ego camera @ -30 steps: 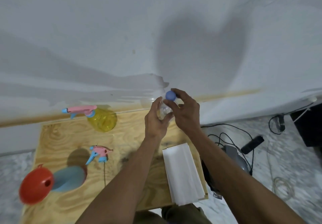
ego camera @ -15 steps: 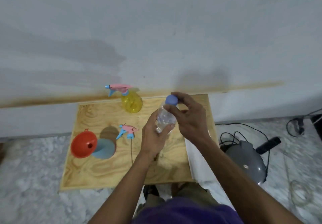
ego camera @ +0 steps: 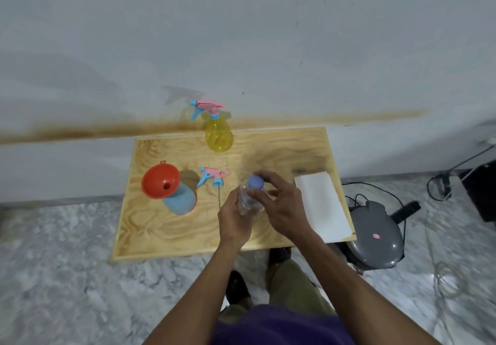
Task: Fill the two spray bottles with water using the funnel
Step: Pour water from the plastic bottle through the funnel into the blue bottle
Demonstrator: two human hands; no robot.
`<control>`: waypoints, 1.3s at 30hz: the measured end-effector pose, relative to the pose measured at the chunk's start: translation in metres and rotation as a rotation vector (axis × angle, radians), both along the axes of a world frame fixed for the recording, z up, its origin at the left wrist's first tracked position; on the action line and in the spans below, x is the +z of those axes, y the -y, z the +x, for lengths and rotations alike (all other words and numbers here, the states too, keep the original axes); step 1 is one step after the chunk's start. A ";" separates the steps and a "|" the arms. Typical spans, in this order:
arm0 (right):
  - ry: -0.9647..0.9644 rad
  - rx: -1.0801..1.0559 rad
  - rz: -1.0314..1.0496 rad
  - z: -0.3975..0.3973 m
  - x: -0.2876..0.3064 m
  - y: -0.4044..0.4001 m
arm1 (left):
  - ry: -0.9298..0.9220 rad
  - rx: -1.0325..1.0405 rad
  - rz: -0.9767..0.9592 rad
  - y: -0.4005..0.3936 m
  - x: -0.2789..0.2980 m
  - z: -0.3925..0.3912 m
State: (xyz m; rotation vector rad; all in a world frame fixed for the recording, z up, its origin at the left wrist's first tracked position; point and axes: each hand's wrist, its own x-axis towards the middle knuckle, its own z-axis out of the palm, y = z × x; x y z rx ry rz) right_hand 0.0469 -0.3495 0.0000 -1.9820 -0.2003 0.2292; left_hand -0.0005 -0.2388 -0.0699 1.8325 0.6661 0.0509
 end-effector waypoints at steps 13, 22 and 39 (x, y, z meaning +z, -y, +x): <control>0.118 -0.087 -0.045 -0.011 0.004 -0.008 | 0.005 -0.021 0.062 0.001 0.004 -0.004; 0.204 -0.108 -0.068 -0.012 0.002 -0.007 | -0.036 -0.060 0.099 0.000 0.008 -0.004; 0.278 0.058 -0.229 -0.007 0.010 0.000 | -0.018 -0.045 0.070 0.000 0.007 -0.005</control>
